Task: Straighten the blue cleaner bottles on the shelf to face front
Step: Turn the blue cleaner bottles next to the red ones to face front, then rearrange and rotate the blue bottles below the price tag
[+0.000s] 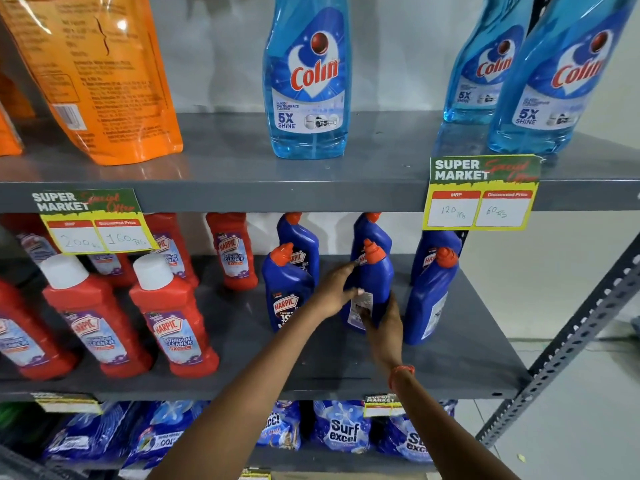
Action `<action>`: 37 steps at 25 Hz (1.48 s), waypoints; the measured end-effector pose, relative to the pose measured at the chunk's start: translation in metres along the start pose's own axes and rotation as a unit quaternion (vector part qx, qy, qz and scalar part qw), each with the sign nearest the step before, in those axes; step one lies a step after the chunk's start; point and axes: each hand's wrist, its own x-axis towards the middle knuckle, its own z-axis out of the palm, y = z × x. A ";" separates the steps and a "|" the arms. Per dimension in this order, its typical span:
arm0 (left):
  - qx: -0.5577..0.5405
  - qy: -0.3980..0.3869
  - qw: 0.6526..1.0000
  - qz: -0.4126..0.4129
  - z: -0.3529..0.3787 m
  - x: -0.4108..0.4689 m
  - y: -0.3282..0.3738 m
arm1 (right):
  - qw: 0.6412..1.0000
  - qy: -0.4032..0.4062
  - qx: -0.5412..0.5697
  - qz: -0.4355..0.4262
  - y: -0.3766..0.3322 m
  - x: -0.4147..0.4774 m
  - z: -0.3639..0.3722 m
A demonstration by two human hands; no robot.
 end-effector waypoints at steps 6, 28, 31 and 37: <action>-0.072 0.085 0.994 -0.018 0.021 -0.012 0.004 | 0.998 0.030 0.009 -0.053 -0.005 -0.006 -0.007; -0.140 0.110 0.984 0.016 0.006 0.002 0.021 | 0.992 0.011 -0.082 -0.091 0.011 -0.025 -0.008; -0.158 0.084 0.984 0.012 0.004 0.002 0.009 | 0.995 0.012 -0.085 -0.051 0.012 -0.018 -0.005; -0.198 0.048 0.979 0.008 -0.001 -0.001 0.002 | 0.999 0.012 -0.035 -0.032 0.000 -0.010 -0.001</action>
